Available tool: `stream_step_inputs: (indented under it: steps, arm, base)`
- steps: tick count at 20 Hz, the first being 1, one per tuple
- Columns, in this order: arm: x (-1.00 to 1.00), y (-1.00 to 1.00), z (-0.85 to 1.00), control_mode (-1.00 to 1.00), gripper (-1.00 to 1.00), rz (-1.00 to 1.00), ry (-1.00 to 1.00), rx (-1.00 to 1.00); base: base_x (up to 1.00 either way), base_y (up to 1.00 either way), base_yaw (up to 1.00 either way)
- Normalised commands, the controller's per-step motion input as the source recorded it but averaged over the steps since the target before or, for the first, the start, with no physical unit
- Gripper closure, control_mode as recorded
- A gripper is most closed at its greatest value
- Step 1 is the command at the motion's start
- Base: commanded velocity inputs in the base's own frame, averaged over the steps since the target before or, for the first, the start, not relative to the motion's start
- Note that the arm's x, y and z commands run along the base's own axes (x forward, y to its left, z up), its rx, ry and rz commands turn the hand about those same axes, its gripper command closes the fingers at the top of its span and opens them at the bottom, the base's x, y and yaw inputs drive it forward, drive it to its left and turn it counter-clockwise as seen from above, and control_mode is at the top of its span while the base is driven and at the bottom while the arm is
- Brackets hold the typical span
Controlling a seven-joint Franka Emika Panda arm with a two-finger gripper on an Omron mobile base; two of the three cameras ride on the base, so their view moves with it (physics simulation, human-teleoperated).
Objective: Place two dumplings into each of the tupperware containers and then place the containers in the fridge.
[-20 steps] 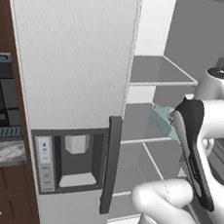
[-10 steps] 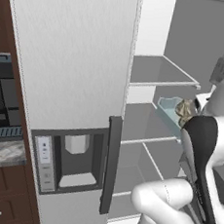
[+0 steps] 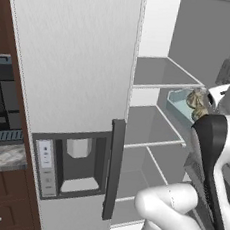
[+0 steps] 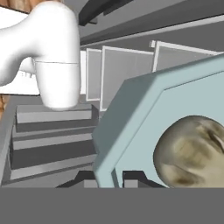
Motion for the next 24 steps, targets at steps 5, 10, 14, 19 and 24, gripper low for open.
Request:
stream_step_inputs:
  steps: [5,10,14,19,24]
  arm:
    - [0.29,0.01,0.26,-1.00,1.00,0.04,-0.29,0.00]
    - [1.00,-0.04,0.09,-1.00,1.00,0.08,-0.02,0.04]
    - [0.99,-0.31,0.05,-1.00,1.00,0.15,0.05,0.00]
    - [0.97,0.04,0.00,-1.00,1.00,0.01,0.00,0.00]
    - [0.99,0.01,0.00,-1.00,1.00,0.00,0.00,0.02]
  base:
    - [0.00,0.00,0.00]
    - [0.00,0.00,0.00]
    - [0.00,0.00,0.00]
    - [0.00,0.00,0.00]
    - [0.00,0.00,0.00]
